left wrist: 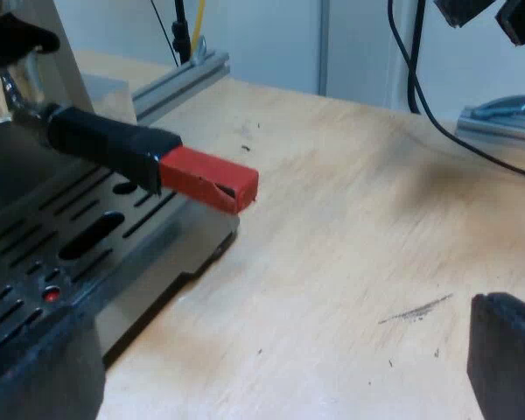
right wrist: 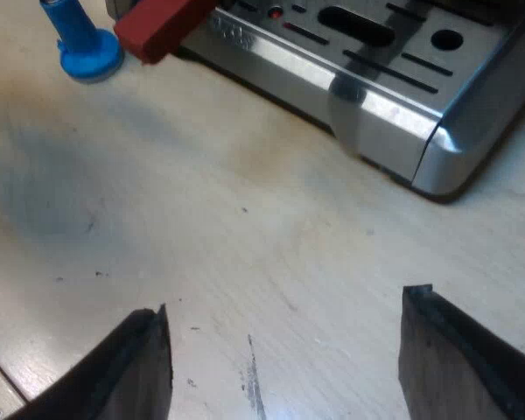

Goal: Grind coffee beans and then tamp

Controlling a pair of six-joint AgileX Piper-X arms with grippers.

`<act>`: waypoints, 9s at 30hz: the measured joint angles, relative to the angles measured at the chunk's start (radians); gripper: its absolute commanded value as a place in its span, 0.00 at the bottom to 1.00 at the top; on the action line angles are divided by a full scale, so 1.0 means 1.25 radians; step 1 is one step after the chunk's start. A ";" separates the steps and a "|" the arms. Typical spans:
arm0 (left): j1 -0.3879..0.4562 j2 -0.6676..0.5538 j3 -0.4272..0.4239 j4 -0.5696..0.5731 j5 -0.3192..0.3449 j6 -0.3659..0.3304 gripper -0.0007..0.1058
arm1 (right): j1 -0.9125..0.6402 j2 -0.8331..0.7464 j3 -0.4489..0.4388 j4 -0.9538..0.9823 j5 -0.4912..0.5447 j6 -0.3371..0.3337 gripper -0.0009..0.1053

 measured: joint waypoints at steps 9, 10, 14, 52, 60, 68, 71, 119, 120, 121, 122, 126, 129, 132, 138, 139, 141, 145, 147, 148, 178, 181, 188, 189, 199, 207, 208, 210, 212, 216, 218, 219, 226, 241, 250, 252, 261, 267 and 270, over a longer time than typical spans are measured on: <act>0.000 0.085 0.000 -0.005 0.000 0.000 0.80 | 0.000 0.001 0.033 -0.063 0.002 -0.002 0.55; 0.000 0.090 0.000 -0.006 0.000 0.000 0.80 | 0.000 0.001 0.033 -0.066 0.002 -0.002 0.55; 0.000 0.102 0.000 -0.006 -0.002 0.000 0.80 | 0.000 0.001 0.033 -0.068 0.002 -0.002 0.55; 0.000 0.102 0.000 -0.057 -0.002 0.000 0.80 | 0.167 0.227 0.033 -0.280 -0.111 -0.114 0.52; 0.000 0.102 0.000 -0.057 -0.002 0.000 0.80 | 0.464 0.285 0.033 -0.408 0.163 0.060 0.52; 0.000 0.102 0.000 -0.057 -0.002 0.000 0.80 | 0.660 0.290 0.080 -0.508 0.479 0.248 0.52; 0.000 0.102 0.000 -0.057 -0.002 0.000 0.80 | 0.710 0.313 0.106 -0.555 0.608 0.309 0.52; 0.000 0.102 0.000 -0.057 -0.002 0.000 0.80 | 0.812 0.655 0.124 -0.918 1.032 0.448 0.06; 0.000 0.102 0.000 -0.057 -0.002 0.000 0.80 | 0.812 0.658 0.124 -0.924 1.032 0.448 0.23; 0.000 0.102 0.000 -0.057 -0.002 0.000 0.80 | 0.812 0.675 0.124 -0.968 1.032 0.448 0.24; 0.000 0.102 0.000 -0.057 -0.002 0.000 0.80 | 0.812 0.680 0.124 -0.980 1.032 0.446 0.24; 0.000 0.102 0.000 -0.057 -0.002 0.000 0.80 | 0.796 0.699 0.124 -1.006 1.032 0.446 0.24; 0.000 0.102 0.000 -0.057 -0.002 0.000 0.80 | 0.771 0.708 0.124 -1.027 1.032 0.446 0.24; 0.000 0.102 0.000 -0.057 -0.002 0.000 0.80 | 0.748 0.711 0.124 -1.050 1.029 0.446 0.24; 0.000 0.102 0.000 -0.057 -0.002 0.000 0.80 | 0.722 0.715 0.124 -1.061 0.994 0.418 0.24; 0.000 0.102 0.000 -0.057 -0.002 0.000 0.80 | 0.722 0.719 0.124 -1.065 0.992 0.408 0.24; 0.000 0.102 0.000 -0.057 -0.002 0.000 0.80 | 0.722 0.726 0.124 -1.070 0.991 0.403 0.24; 0.000 0.102 0.000 -0.057 -0.002 0.000 0.80 | 0.722 0.736 0.124 -1.074 0.993 0.397 0.24; 0.000 0.102 0.000 -0.057 -0.002 0.000 0.80 | 0.722 0.738 0.124 -1.074 1.015 0.397 0.24; 0.000 0.102 0.000 -0.057 -0.002 0.000 0.80 | 0.722 0.738 0.124 -1.074 1.021 0.397 0.24; 0.000 0.102 0.000 -0.057 -0.002 0.000 0.80 | 0.662 0.745 0.129 -1.152 0.996 0.237 0.24; 0.000 0.102 0.000 -0.057 -0.002 0.000 0.80 | 0.662 0.745 0.129 -1.152 0.996 0.235 0.24; 0.000 0.102 0.000 -0.057 -0.002 0.000 0.80 | 0.698 0.745 0.130 -1.119 1.057 0.235 0.24; 0.000 0.102 0.000 -0.057 -0.002 0.000 0.80 | 0.709 0.745 0.129 -1.104 1.082 0.235 0.24; 0.000 0.102 0.000 -0.062 -0.002 0.000 0.80 | 0.797 0.741 0.125 -0.971 1.131 0.357 0.24; 0.000 0.102 -0.038 -0.058 -0.002 0.000 0.80 | 0.853 0.653 0.125 -0.938 1.190 0.362 0.49; 0.000 0.102 -0.042 -0.058 0.000 0.000 0.80 | 0.853 0.627 0.125 -0.935 1.196 0.362 0.54; 0.000 0.102 -0.045 -0.058 0.008 0.000 0.80 | 0.853 0.603 0.125 -0.928 1.200 0.362 0.58; 0.000 0.102 -0.044 -0.058 0.023 0.000 0.80 | 0.853 0.585 0.125 -0.922 1.200 0.362 0.60; 0.000 0.102 -0.044 -0.058 0.042 -0.006 0.80 | 0.853 0.488 0.117 -0.859 1.194 0.362 0.60; 0.000 0.102 -0.044 -0.058 0.048 -0.006 0.80 | 0.853 0.460 0.089 -0.797 1.194 0.362 0.60; 0.000 0.102 -0.046 -0.058 0.048 -0.006 0.80 | 0.853 0.455 0.079 -0.779 1.193 0.362 0.60; 0.000 0.102 -0.048 -0.058 0.048 -0.006 0.80 | 0.784 0.451 -0.038 -0.599 1.072 0.465 0.60; 0.000 0.102 -0.048 -0.058 0.048 -0.006 0.80 | 0.600 0.593 -0.252 -0.257 0.734 0.656 0.60; 0.000 0.102 -0.048 -0.058 0.048 -0.007 0.80 | 0.584 0.687 -0.339 -0.179 0.677 0.734 0.60; 0.000 0.102 -0.048 -0.058 0.048 -0.008 0.80 | 0.556 0.694 -0.339 -0.169 0.652 0.764 0.60; 0.000 0.102 -0.048 -0.058 0.048 -0.011 0.80 | 0.507 0.721 -0.339 -0.163 0.641 0.768 0.60; 0.000 0.102 -0.048 -0.058 0.048 -0.011 0.80 | 0.506 0.748 -0.340 -0.162 0.633 0.768 0.60; 0.000 0.102 -0.048 -0.058 0.048 -0.011 0.80 | 0.506 0.777 -0.340 -0.163 0.635 0.733 0.60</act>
